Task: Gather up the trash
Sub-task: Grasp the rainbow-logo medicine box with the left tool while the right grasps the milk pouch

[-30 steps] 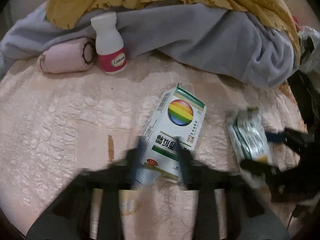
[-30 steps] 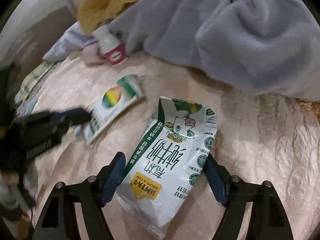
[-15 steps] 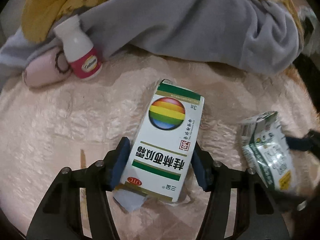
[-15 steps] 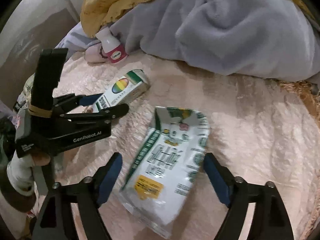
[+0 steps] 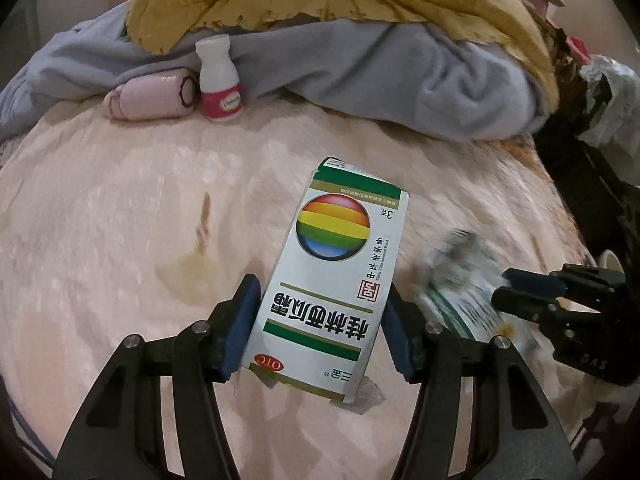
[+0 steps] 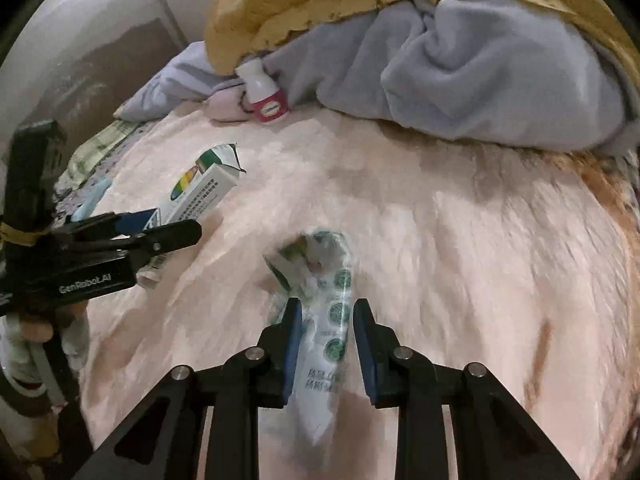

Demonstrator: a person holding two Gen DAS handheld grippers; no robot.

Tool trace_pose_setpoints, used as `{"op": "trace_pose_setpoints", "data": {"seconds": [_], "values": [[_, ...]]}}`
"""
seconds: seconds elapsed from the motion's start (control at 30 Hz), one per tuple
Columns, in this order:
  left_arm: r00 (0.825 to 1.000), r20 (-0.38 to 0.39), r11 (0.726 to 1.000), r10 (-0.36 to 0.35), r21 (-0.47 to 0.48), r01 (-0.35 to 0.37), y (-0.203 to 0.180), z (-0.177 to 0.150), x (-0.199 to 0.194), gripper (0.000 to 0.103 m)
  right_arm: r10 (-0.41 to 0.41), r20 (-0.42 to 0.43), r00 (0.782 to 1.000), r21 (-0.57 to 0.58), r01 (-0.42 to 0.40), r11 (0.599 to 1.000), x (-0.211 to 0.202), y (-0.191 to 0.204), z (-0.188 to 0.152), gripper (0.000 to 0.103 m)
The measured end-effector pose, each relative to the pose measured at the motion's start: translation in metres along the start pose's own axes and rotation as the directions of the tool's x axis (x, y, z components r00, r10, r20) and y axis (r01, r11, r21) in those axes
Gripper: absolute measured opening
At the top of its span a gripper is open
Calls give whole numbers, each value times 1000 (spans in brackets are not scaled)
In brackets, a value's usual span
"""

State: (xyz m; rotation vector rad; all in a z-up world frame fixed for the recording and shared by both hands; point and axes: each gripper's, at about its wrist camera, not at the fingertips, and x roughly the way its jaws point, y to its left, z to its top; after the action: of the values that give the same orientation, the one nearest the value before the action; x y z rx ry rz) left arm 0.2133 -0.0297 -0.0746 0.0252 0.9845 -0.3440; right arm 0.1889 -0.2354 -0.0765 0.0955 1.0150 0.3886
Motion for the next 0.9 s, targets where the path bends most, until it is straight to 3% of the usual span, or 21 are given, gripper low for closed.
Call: {"op": "trace_pose_setpoints", "data": {"seconds": [0.13,0.2,0.23,0.27,0.37,0.47,0.53,0.57,0.6,0.73,0.9], "values": [[1000,3,1000,8,2,-8,-16,-24,-21,57,-17,-49,999,6,18,1000,-13,0,-27,27],[1000,16,1000,16,-8,-16,-20,-32,-34,57,-37,-22,999,18,37,999,-22,1,-30,57],[999,24,1000,26,-8,-26,-21,-34,-39,57,-41,-13,999,24,41,999,-26,2,-31,87],[998,39,999,43,-3,-43,-23,-36,-46,57,-36,-6,999,36,36,999,-26,4,-29,94],[996,60,998,64,-5,-63,-23,-43,-59,57,-32,-6,999,42,32,999,-16,12,-18,94],[996,60,998,67,-24,-65,-21,-49,-66,57,-95,-87,992,-26,93,995,19,28,-5,93],[995,61,997,75,-23,-74,-23,-52,-68,57,-93,-165,982,-38,88,995,47,30,-8,82],[995,63,997,76,-18,-75,-25,-54,-69,57,-125,-150,981,-63,117,991,49,32,-11,67],[995,65,997,74,-12,-73,-28,-55,-71,57,-154,-109,982,-94,144,985,44,34,-15,68],[996,70,998,61,-2,-61,-45,-61,-71,57,-107,-64,992,-64,103,993,9,24,-29,67],[995,94,999,20,38,-23,-87,-64,-74,57,-121,45,992,-36,122,992,-62,5,-56,67]]}}
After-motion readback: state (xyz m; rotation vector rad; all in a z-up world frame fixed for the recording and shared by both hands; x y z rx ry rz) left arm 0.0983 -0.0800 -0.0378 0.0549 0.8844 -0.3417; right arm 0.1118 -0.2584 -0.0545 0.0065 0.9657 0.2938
